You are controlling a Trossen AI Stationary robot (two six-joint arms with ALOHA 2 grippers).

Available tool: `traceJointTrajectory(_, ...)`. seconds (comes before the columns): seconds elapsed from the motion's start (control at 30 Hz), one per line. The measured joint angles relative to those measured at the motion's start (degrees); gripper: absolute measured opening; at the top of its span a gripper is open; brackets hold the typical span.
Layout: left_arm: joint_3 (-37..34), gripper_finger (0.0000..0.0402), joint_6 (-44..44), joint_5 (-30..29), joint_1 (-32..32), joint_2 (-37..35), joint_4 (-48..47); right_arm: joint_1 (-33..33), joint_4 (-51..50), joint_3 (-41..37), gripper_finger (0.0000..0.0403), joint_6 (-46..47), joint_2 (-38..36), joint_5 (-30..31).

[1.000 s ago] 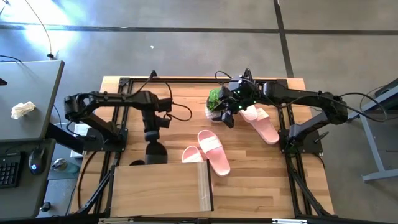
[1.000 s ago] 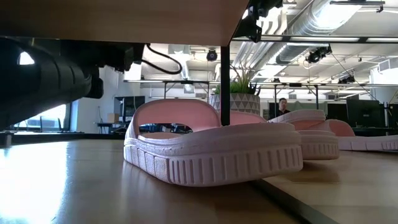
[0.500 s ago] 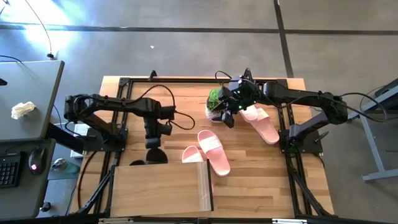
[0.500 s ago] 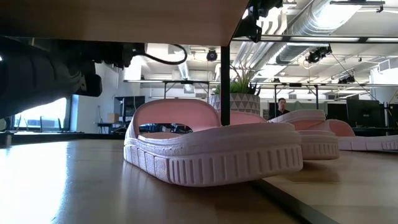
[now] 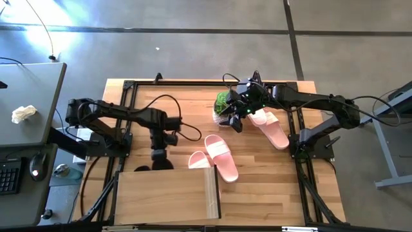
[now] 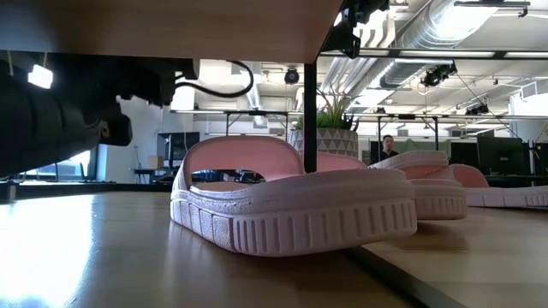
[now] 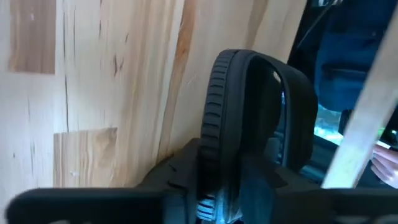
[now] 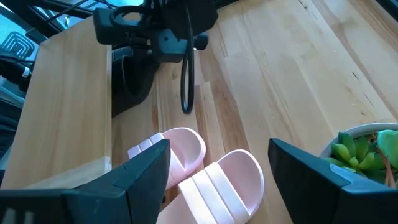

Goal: Pick and place slides into the shelf
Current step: Put the black slide under the shelf

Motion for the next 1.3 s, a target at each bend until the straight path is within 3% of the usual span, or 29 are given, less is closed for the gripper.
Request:
traceJointTrajectory(0.37,-0.59,0.0190,-0.08,-5.09,0.02,0.02,0.07,0.00,0.00,0.00,0.0259,0.76,0.00,-0.06)
traceJointTrajectory(0.6,-0.61,0.0235,-1.16,-7.07,0.02,0.02,0.00,0.00,0.00,0.00,0.0259,1.05,0.00,-0.07)
traceJointTrajectory(1.07,-0.61,0.0249,-6.87,-16.34,0.02,0.02,-0.04,1.35,0.01,0.00,0.0259,1.05,0.00,1.05)
traceJointTrajectory(1.3,0.25,0.0245,-8.99,-17.75,0.02,-0.42,-0.50,1.49,0.01,0.02,0.0259,1.04,0.00,1.50)
